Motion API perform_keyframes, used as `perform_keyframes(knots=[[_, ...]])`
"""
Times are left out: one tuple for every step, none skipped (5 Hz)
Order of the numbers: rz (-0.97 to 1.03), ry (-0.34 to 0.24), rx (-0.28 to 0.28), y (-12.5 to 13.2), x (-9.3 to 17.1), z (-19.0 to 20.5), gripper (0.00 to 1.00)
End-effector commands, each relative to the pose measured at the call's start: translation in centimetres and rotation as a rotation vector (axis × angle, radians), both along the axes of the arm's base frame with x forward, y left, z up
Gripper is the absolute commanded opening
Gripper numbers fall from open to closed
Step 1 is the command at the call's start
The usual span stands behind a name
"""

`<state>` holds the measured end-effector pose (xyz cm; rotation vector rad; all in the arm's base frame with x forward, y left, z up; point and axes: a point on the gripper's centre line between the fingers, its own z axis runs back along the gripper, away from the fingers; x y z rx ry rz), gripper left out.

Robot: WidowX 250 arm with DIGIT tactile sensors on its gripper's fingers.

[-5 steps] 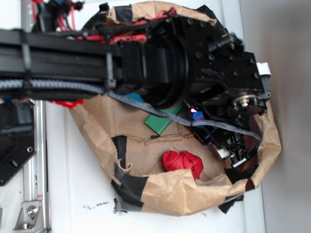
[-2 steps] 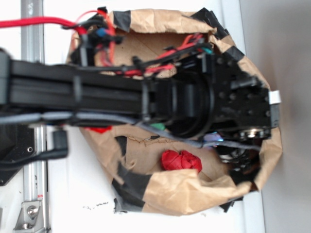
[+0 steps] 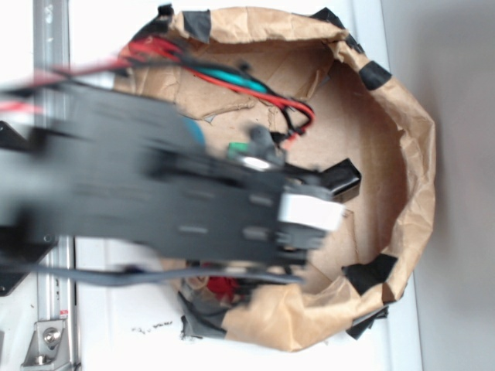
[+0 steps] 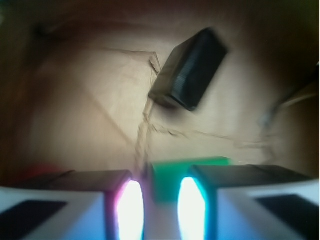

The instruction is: Grab the black box.

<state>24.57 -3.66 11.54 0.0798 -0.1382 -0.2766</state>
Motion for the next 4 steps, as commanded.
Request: perform_keyframes(knots=[[0.099,-0.001,-0.021,2.3,1.3,8.5,0.00],[0.138,0.042,-0.042,3.3,1.8,7.3,1.00],[0.203,0.064,0.022,4.4,2.5,2.8,1.00],[0.290,-0.070,-0.032,5.3,2.8,-0.4,1.00]])
